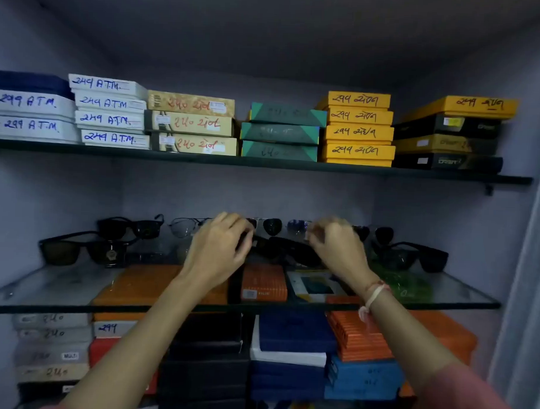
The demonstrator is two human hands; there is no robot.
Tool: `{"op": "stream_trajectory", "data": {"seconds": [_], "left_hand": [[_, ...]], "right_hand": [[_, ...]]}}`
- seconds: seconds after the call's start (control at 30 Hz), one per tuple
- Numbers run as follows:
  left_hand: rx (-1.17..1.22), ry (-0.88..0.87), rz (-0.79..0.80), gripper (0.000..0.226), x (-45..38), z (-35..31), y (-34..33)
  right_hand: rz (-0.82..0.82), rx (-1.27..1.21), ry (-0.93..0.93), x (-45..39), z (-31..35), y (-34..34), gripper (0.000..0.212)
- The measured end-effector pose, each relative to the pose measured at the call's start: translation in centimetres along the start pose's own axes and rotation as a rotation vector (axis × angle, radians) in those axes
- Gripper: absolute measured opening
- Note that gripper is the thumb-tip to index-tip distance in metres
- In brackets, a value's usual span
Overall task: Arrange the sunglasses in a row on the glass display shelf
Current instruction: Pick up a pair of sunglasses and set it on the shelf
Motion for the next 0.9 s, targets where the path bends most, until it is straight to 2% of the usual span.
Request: {"op": "stream_trajectory", "data": {"seconds": [0.13, 0.2, 0.37, 0.5, 0.63, 0.8, 0.9], "left_hand": [[0.059, 0.090, 0.138, 0.024, -1.3, 0.4, -2.5], [0.076, 0.109, 0.193, 0.025, -2.2, 0.4, -3.7], [0.132, 0.169, 0.206, 0.021, -4.2, 0.5, -4.9], [0.208, 0.189, 0.169, 0.028, -6.7, 0.1, -5.0], [0.337, 0.220, 0.323, 0.033, -8.3, -0.8, -5.6], [0.405, 0.249, 0.342, 0.024, -8.6, -2.0, -5.9], [0.383, 0.230, 0.340, 0.024, -9.1, -2.8, -5.5]], "right_hand": [[0.471, -0.057, -0.231, -1.2, -2.4, -2.6, 0.045], [0.555, -0.089, -0.244, -1.8, -3.0, -3.6, 0.042], [0.401, -0.251, -0.186, -3.1, -4.8, -3.6, 0.025], [0.262, -0.334, -0.095, -3.6, -5.8, -1.7, 0.029], [0.159, -0.387, -0.032, -3.4, -6.5, 0.6, 0.026], [0.224, -0.425, -0.007, -2.8, -7.3, 1.7, 0.033], [0.177, -0.460, -0.011, -3.0, -7.8, 2.4, 0.030]]}}
Point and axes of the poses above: each hand's wrist, its own x-axis away from the middle knuckle, its own y-axis out of the back of the hand, z = x × y, the point moved 3 cm from there along -x, towards the middle knuckle, and after that the axes turned 7 degrees about z, right-handed, at the moved point
